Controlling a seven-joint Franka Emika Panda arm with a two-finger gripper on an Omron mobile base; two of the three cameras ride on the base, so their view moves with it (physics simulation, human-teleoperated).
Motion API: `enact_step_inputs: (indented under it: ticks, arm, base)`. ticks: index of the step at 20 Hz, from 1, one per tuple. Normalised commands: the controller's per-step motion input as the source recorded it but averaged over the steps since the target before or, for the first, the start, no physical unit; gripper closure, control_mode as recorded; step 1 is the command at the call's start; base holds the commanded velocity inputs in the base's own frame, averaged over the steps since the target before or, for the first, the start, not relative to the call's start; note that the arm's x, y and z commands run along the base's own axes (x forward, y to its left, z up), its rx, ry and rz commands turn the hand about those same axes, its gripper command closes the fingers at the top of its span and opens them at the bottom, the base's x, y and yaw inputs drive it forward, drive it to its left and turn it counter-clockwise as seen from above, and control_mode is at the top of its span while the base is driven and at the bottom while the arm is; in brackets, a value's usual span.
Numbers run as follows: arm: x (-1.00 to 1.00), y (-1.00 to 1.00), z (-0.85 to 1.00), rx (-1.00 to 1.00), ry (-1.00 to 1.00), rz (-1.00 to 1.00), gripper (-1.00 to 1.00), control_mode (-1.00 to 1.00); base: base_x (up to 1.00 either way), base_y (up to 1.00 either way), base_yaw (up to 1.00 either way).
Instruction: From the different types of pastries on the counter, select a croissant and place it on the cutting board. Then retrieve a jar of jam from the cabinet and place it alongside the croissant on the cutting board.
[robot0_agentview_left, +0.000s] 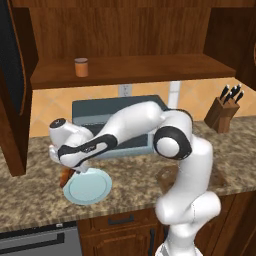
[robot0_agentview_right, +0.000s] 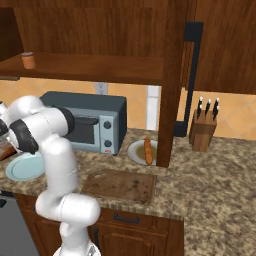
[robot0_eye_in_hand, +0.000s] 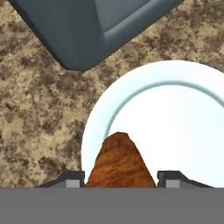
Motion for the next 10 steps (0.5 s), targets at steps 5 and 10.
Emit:
enact_step_inputs:
  ticks: [5,10]
  arm:
    - [-0.64,-0.89,0.0,0.04,-0.01,0.0,1.0,-1.0]
    - [-0.68,-1.0,0.06,0.14,-0.08,0.0,1.0,-1.0]
  base:
    - [0.0,0.0,0.0]
    - [0.0,0.0,0.0]
